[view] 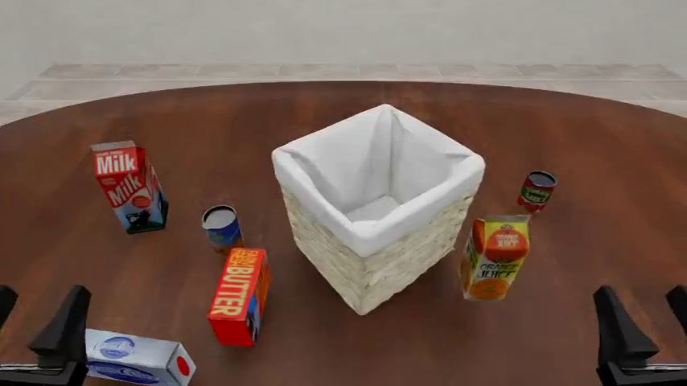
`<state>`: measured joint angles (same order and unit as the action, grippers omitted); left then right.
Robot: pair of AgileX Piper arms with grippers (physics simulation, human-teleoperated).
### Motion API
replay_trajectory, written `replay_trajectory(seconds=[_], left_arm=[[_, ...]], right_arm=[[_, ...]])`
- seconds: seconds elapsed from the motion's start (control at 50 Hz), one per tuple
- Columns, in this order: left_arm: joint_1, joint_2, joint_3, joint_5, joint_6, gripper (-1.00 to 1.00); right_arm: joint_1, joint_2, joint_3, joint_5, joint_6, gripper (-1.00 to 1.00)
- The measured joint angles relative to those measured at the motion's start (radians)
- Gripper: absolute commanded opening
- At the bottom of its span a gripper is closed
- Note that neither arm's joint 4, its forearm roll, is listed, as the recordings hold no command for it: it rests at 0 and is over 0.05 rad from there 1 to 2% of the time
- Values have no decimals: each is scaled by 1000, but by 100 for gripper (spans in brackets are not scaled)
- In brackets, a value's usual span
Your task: Pick up the tomato sauce, and put it in the basket.
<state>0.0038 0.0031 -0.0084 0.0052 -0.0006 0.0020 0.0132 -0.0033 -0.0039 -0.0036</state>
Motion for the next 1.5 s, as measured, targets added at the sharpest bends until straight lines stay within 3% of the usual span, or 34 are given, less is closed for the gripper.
replay_trajectory(seconds=[0.54,0.68,1.24,1.4,1.5], left_arm=[[0,69,7,-45,-11,100],[0,70,8,-44,-11,100],[0,49,8,-23,-10,100],[0,52,8,-27,-10,100],[0,56,8,-30,-10,100]], right_arm=[[3,40,0,-47,-5,100],[-7,77,-21,-56,37,100],[17,530,-431,132,196,100],[10,688,-576,220,162,100],[-12,785,-675,275,108,100]])
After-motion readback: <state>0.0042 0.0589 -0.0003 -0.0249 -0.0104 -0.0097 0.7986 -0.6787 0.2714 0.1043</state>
